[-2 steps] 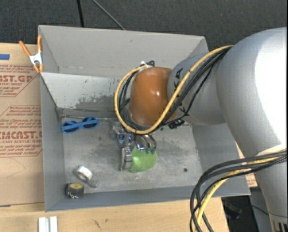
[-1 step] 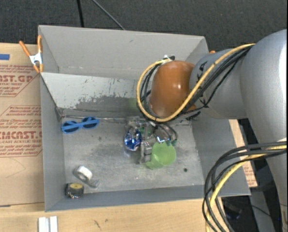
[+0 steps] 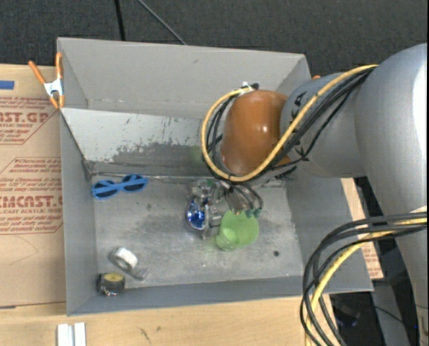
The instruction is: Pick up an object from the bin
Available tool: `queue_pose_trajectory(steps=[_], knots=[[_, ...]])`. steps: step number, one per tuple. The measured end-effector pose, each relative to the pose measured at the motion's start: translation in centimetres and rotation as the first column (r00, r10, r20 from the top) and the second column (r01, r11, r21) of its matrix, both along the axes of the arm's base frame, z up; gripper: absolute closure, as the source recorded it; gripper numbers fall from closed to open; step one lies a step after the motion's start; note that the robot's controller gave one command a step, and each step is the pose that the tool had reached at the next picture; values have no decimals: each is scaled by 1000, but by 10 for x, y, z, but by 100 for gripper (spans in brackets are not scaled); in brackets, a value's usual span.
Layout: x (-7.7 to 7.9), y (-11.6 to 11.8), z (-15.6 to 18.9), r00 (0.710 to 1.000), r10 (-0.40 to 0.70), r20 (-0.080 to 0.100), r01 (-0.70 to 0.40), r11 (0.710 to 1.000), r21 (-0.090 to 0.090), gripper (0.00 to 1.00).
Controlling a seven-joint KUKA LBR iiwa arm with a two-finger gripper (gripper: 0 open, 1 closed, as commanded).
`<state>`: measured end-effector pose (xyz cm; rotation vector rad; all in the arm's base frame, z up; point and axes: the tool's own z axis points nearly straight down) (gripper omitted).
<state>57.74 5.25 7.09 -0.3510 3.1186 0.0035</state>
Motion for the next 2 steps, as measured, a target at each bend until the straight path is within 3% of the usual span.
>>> queue_pose_trajectory(steps=[1, 2], knots=[[-28, 17, 122, 979, 204, 5, -204, 979, -3, 100], [-54, -6, 221, 885, 465, 5, -465, 885, -6, 100]])
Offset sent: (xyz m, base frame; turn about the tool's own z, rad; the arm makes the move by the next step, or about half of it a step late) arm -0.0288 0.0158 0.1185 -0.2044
